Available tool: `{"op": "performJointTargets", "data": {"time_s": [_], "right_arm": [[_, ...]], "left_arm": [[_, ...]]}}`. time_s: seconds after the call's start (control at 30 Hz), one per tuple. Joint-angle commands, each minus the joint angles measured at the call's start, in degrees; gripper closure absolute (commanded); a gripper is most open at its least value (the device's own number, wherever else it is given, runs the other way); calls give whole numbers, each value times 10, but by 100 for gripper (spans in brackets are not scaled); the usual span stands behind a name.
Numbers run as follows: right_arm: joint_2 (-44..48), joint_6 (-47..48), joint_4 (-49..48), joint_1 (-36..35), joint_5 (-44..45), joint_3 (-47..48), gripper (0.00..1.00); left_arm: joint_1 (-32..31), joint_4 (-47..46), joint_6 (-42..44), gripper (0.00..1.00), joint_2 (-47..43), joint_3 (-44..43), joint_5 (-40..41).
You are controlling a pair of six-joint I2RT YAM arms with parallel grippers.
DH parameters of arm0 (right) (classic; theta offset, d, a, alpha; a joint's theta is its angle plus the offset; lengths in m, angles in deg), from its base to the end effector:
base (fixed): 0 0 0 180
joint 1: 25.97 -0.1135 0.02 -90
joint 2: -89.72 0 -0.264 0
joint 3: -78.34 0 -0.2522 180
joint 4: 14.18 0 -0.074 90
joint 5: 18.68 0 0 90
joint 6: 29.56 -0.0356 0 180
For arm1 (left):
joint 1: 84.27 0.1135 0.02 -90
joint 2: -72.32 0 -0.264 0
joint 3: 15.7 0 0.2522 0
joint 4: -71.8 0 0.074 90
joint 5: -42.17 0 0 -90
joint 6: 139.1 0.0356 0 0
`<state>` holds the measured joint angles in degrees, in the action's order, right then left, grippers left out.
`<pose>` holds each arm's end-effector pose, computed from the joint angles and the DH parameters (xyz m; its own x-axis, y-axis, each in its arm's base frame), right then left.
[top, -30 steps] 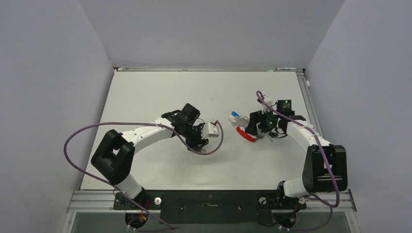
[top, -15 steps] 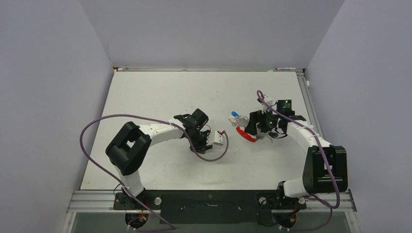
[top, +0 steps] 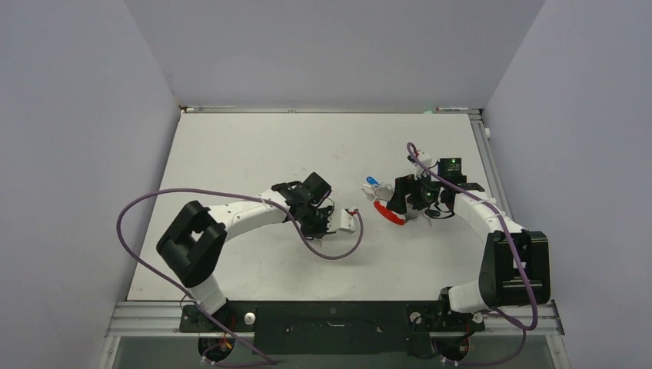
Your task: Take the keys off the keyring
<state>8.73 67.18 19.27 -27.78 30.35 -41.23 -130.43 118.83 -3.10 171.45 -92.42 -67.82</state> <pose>0.2732 0.0320 0.2040 -0.7551 -0.1125 -0.6458 -0.5010 0.7344 0.4579 0.2217 -0.2485 0.1774 0.0969 0.8751 -0.4742 0.9951 -0.0938 0.0303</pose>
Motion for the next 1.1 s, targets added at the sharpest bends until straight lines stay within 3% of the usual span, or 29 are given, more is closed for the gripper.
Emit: {"op": "performJointTargets", "data": {"time_s": [0.0,0.1,0.33,0.7,0.87,1.07], "right_arm": [[6,-3,-20,5,-12,11,10],[5,-4,-21,5,-14,10,10],[-5,-11,-28,5,-23,12,10],[-1,-12,-25,5,-21,11,10],[0,-12,-22,5,-18,11,10],[7,-7,-17,5,-12,12,10]], "left_arm": [[2,46,-36,100,-96,-35,-42],[27,96,-52,100,-126,-52,-75],[140,70,-72,100,-171,-12,-79],[170,50,-59,100,-118,55,1],[178,26,-66,100,-87,55,12],[229,10,-83,100,-53,29,19]]}}
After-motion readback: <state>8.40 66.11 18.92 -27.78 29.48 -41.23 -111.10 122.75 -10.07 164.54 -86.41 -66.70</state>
